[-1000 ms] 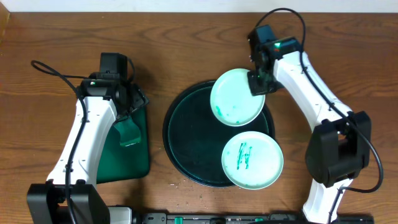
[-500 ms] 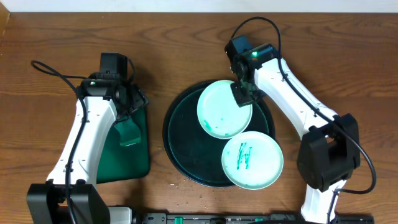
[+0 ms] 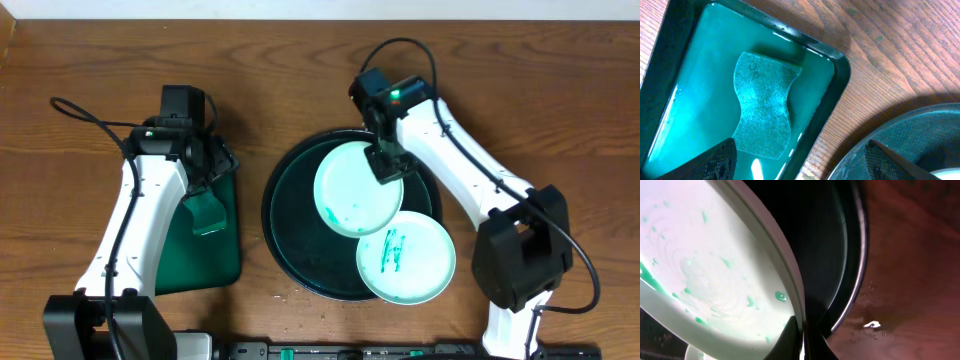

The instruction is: Clean dirty plates on tray and stack at the side

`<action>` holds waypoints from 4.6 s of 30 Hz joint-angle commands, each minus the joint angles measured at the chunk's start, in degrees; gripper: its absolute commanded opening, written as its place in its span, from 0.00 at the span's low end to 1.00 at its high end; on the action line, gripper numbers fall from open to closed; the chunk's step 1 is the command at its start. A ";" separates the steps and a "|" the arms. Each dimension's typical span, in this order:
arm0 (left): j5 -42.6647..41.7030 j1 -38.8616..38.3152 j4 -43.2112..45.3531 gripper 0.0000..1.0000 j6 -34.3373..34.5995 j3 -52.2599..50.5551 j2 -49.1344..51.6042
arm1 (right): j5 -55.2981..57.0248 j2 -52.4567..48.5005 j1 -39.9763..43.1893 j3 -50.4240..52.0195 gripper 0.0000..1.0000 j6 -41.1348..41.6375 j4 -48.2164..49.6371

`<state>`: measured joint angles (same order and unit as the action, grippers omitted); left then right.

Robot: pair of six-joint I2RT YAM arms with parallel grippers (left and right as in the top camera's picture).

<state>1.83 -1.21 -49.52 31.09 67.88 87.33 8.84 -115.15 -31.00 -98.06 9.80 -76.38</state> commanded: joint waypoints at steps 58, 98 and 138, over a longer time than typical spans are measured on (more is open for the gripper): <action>0.04 0.28 0.31 0.82 -0.37 0.83 -0.13 | -2.25 -2.62 -1.66 5.51 0.38 4.98 2.25; 0.04 0.28 -0.13 0.82 -0.37 0.83 -0.13 | -0.35 -2.64 -0.04 7.89 0.21 15.45 2.73; 0.04 0.28 -0.55 0.82 -0.37 0.83 -0.13 | 2.82 0.09 -0.76 7.63 0.02 14.95 4.83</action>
<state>1.80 -1.21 -49.71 31.09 67.88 87.33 8.51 -117.64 -31.35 -88.79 25.15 -71.59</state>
